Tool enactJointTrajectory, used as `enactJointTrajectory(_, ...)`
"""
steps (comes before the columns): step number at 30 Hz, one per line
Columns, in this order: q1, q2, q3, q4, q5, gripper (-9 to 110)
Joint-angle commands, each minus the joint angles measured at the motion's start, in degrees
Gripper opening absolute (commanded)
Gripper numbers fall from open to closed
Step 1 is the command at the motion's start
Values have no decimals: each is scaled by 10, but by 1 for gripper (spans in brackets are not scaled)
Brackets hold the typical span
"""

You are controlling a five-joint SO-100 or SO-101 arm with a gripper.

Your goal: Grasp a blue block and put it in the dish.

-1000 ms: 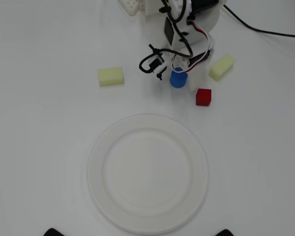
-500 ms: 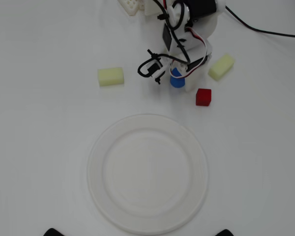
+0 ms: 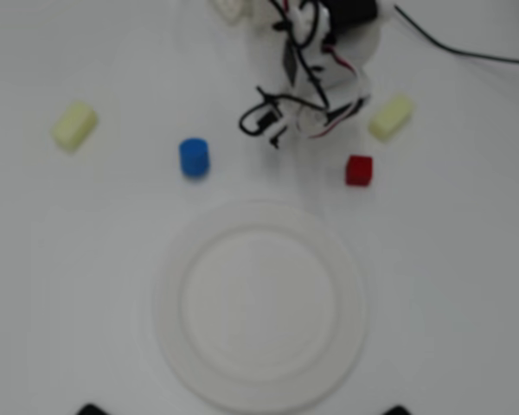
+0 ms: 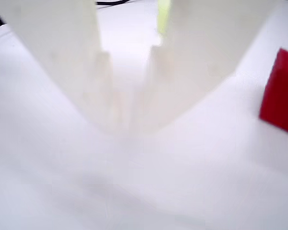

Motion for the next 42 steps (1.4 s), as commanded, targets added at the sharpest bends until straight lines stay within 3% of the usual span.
enactJointTrajectory(1,19,70,-28,18,-17,0)
enactJointTrajectory(10,85,146,-34,45,-43,0)
enactJointTrajectory(14,182,149,-71,39,-85,24)
enactJointTrajectory(22,435,-13,-234,10,-171,42)
enactJointTrajectory(30,562,-137,-255,1,-248,42)
enactJointTrajectory(42,584,-177,-195,-56,-307,40)
